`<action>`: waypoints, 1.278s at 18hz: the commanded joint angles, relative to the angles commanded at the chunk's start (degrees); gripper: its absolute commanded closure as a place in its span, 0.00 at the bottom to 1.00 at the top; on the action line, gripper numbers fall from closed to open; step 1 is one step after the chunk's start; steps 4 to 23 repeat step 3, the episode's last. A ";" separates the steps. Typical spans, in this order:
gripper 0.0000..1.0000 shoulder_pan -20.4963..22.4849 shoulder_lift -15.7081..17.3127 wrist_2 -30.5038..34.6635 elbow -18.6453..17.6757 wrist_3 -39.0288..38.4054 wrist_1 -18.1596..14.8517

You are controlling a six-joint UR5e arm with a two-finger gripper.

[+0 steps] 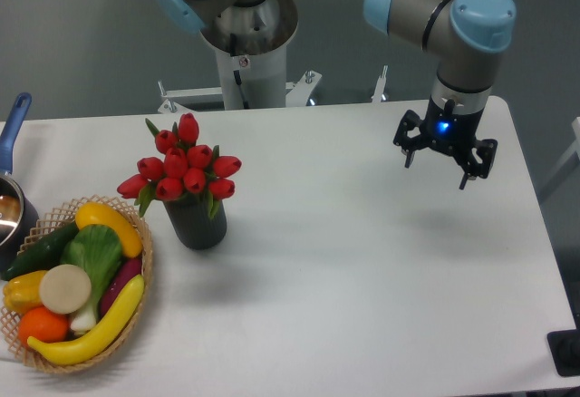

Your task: Insert the flowers into the vase

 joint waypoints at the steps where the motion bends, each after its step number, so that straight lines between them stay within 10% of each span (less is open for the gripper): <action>1: 0.00 0.00 0.00 0.09 -0.09 0.09 0.00; 23: 0.00 -0.09 0.09 0.97 -0.17 0.09 0.00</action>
